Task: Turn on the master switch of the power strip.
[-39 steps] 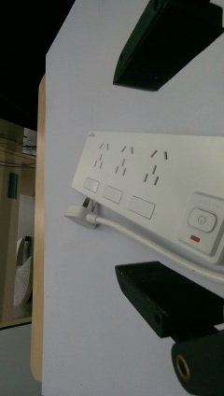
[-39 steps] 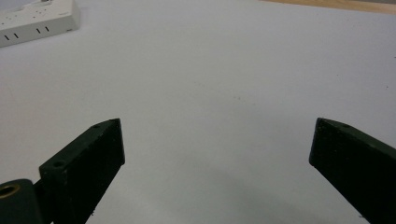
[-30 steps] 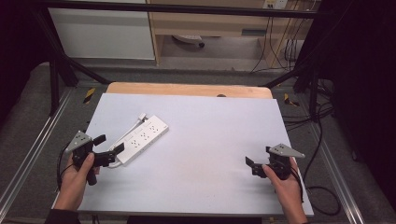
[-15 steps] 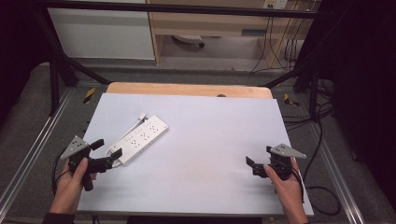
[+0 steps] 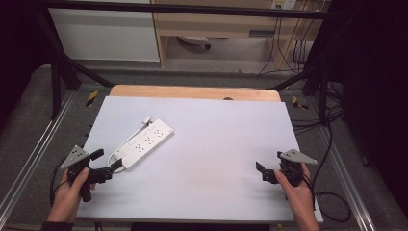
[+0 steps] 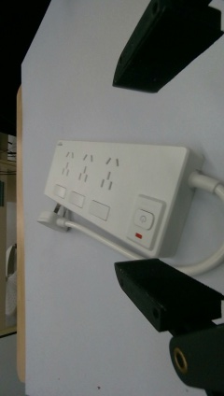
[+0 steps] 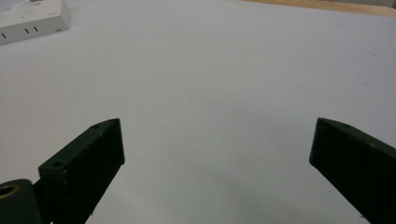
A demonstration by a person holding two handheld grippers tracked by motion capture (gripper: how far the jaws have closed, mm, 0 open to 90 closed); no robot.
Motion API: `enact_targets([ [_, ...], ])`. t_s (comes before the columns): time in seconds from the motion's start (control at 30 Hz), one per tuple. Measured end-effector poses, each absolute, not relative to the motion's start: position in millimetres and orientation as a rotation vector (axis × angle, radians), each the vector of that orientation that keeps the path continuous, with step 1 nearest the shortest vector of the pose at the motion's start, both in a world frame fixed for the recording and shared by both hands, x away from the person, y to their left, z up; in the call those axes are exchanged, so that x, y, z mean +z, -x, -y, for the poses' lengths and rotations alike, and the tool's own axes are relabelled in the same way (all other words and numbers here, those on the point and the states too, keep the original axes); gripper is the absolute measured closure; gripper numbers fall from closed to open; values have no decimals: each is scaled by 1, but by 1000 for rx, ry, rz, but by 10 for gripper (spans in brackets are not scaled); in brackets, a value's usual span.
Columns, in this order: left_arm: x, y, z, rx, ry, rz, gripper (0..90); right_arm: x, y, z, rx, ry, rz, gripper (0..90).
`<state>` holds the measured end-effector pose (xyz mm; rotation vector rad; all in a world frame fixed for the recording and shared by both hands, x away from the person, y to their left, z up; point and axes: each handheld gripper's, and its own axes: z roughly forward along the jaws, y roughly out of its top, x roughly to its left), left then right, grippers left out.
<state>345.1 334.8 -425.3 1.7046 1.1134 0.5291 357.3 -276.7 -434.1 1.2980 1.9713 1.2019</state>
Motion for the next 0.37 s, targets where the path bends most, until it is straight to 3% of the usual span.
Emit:
enact_targets([
  [0.37,-438,-342,-344,511,-1750,-1161,115,-457,-368,271,1038,-1315,-2080,39],
])
